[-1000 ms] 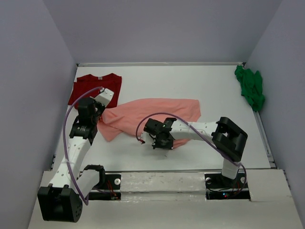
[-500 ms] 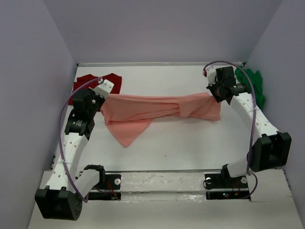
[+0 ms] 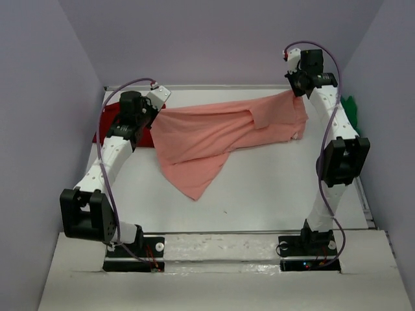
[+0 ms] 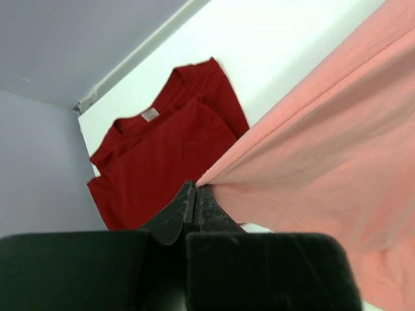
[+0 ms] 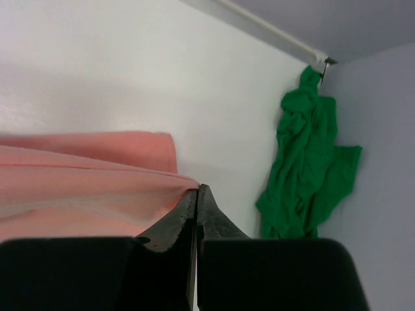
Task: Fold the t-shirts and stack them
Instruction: Flatten the tshirt out
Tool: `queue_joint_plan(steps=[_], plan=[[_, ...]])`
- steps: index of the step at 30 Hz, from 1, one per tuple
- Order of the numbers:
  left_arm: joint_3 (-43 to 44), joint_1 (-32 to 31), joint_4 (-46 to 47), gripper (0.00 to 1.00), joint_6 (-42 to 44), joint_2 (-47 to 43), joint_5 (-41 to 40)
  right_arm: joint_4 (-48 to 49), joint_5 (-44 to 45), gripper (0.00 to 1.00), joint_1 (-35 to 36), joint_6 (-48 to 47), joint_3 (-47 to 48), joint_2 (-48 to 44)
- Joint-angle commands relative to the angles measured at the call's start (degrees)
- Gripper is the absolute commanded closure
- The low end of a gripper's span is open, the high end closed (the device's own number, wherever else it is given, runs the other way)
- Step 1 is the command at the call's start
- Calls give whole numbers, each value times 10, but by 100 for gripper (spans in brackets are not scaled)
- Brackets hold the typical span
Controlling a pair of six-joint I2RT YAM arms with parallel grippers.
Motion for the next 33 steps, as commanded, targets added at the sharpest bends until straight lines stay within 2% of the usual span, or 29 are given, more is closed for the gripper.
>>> queue_joint_plan(steps=[1, 3, 7, 9, 12, 13, 14, 16, 18, 20, 23, 28, 33], plan=[[94, -2, 49, 100, -6, 21, -8, -25, -8, 100, -7, 9, 144, 35], [142, -2, 49, 100, -12, 24, -3, -33, -19, 100, -7, 16, 179, 32], [196, -3, 25, 100, -27, -4, 21, -32, -39, 100, -7, 37, 161, -38], [184, -3, 17, 100, -33, -47, 28, -31, -61, 100, -7, 46, 133, -84], [138, -3, -8, 100, -22, -125, 62, -31, -87, 100, -7, 70, 37, -227], [128, -3, -25, 100, -12, -146, 71, -31, -106, 100, -7, 76, 37, -260], [105, -3, -59, 100, -3, -167, 85, -31, -112, 100, -7, 81, -10, -293], [75, -3, -85, 100, 12, -239, 113, -31, -132, 100, -7, 88, -52, -390], [68, -2, -123, 100, 16, -301, 119, -35, -140, 100, -7, 95, -89, -448], [77, 1, -156, 100, 19, -335, 138, -38, -138, 100, -7, 98, -95, -519], [109, 20, -179, 100, 15, -379, 171, -46, -134, 100, -13, 105, -86, -574], [167, 52, -175, 100, -14, -359, 233, -54, -138, 100, -30, 112, -35, -564], [214, 52, -139, 100, -15, -282, 208, -29, -99, 100, -30, 93, -26, -502]])
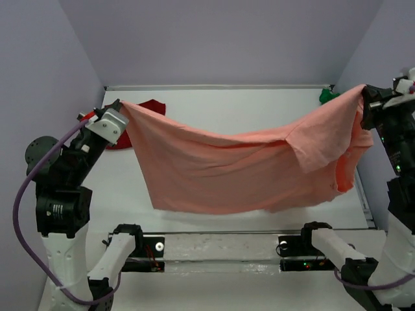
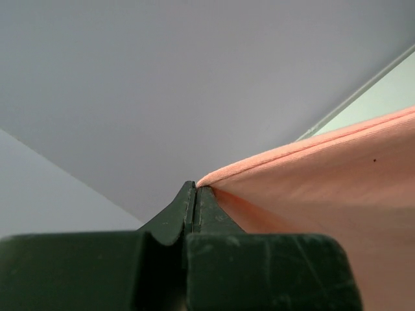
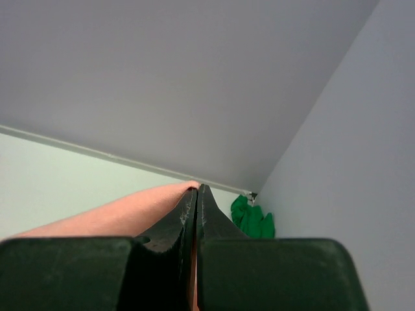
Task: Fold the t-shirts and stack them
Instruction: Flatten the tshirt out
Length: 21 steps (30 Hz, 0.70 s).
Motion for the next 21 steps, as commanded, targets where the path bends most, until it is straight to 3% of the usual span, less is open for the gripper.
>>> queue_joint_plan(steps=[1, 5, 11, 14, 21], plan=[[24, 5, 46, 100, -11, 77, -4, 45, 36, 100, -5, -20, -14, 84], [-34, 5, 122, 100, -8, 135, -18, 119, 56, 100, -5, -41, -93, 158], [-101, 5, 227, 100, -4, 234, -66, 195, 66, 100, -5, -62, -120, 312], [-80, 4, 257, 100, -3, 320, -91, 201, 68, 100, -5, -67, -68, 377], [39, 1, 269, 100, -20, 422, -128, 191, 95, 100, -5, -88, 102, 510]])
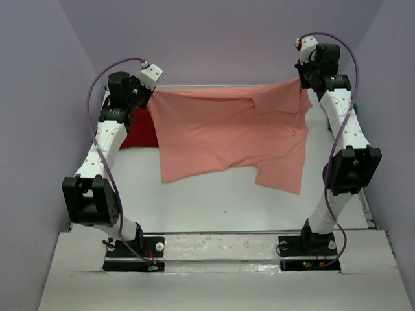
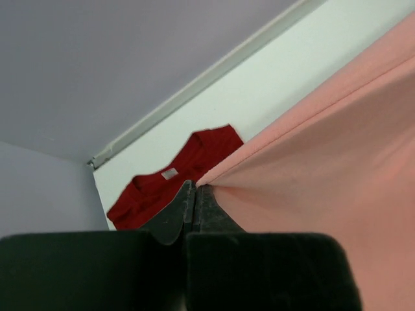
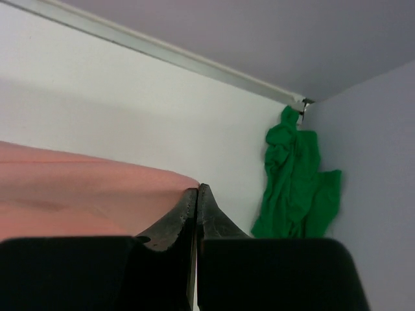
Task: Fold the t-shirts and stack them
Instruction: Flatten the tshirt out
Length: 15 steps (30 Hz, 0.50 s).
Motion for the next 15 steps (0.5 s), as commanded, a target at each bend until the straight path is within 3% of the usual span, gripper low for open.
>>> queue_joint_plan(steps=[1, 7, 11, 15], plan=[[127, 1, 73, 100, -18, 0, -27, 48, 28, 100, -4, -17, 138, 4], [148, -4, 44, 100, -24, -28, -9, 17, 20, 100, -4, -5, 166, -23], [61, -10, 23, 100, -6, -104, 17, 16, 3, 100, -4, 15, 69, -108], [-39, -11, -30, 100, 22, -229, 44, 16, -22, 100, -4, 40, -67, -264]])
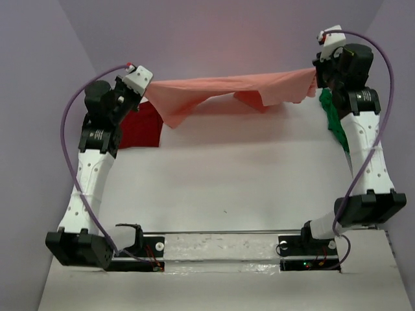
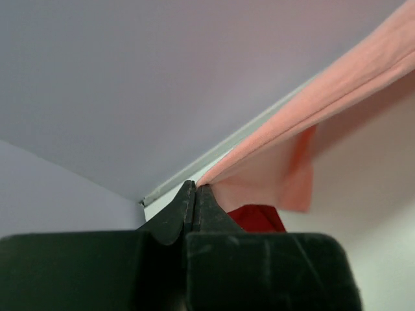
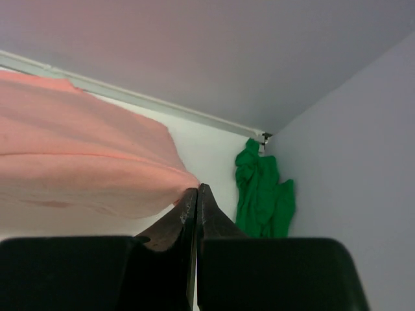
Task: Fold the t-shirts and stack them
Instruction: Flatten the tshirt out
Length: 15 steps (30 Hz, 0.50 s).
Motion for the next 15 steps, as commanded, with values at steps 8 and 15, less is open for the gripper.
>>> queue_joint_plan(steps=[8, 15], plan=[[-105, -2, -193, 100, 57, -294, 87, -21, -6, 100, -4, 50, -224, -374], [40, 3, -220, 100, 19, -275, 119, -62, 16, 100, -10, 54, -112, -379]])
